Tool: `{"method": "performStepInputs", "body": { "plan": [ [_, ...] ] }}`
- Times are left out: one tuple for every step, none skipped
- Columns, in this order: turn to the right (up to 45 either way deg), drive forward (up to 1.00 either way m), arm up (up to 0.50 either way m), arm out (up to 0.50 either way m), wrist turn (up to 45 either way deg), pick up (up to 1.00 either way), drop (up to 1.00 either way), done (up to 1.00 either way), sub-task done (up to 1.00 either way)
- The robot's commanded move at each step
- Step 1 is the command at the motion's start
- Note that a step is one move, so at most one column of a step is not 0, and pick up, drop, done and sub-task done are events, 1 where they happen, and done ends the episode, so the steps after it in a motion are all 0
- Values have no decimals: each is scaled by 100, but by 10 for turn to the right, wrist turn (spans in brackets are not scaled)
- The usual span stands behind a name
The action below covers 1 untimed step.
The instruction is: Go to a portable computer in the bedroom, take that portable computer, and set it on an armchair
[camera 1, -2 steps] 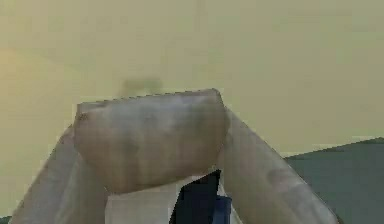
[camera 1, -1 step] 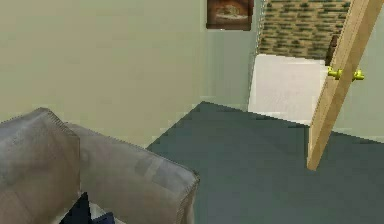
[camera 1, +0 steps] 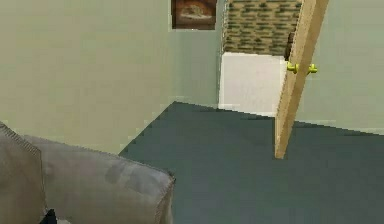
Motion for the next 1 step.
{"method": "performStepInputs", "body": {
  "plan": [
    [0,30,0,0,0,0,0,0,0]
  ]
}}
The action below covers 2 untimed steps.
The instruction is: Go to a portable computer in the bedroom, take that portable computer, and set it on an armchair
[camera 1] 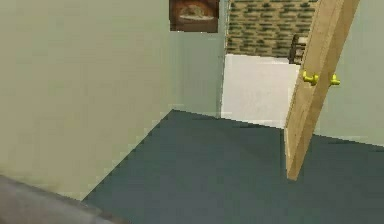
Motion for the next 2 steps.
{"method": "performStepInputs", "body": {
  "plan": [
    [-450,0,0,0,0,0,0,0,0],
    [-450,0,0,0,0,0,0,0,0]
  ]
}}
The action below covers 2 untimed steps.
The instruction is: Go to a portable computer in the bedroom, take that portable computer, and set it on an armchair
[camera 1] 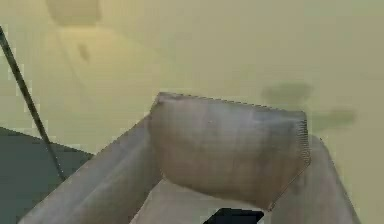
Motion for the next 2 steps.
{"method": "performStepInputs", "body": {
  "plan": [
    [-450,0,0,0,0,0,0,0,0],
    [-300,0,0,0,0,0,0,0,0]
  ]
}}
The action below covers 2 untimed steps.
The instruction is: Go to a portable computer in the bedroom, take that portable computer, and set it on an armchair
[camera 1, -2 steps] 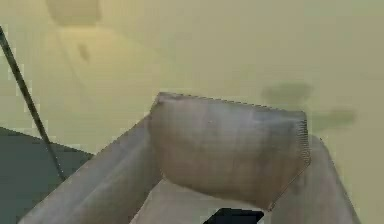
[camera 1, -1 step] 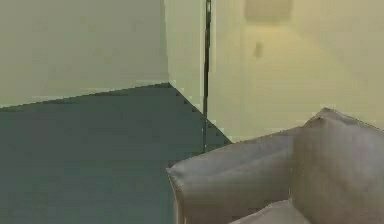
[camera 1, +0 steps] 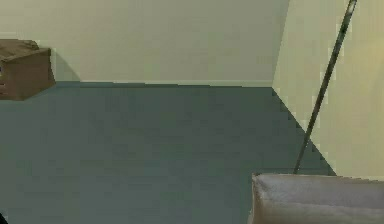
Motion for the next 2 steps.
{"method": "performStepInputs", "body": {
  "plan": [
    [-60,0,0,0,0,0,0,0,0],
    [-30,0,0,0,0,0,0,0,0]
  ]
}}
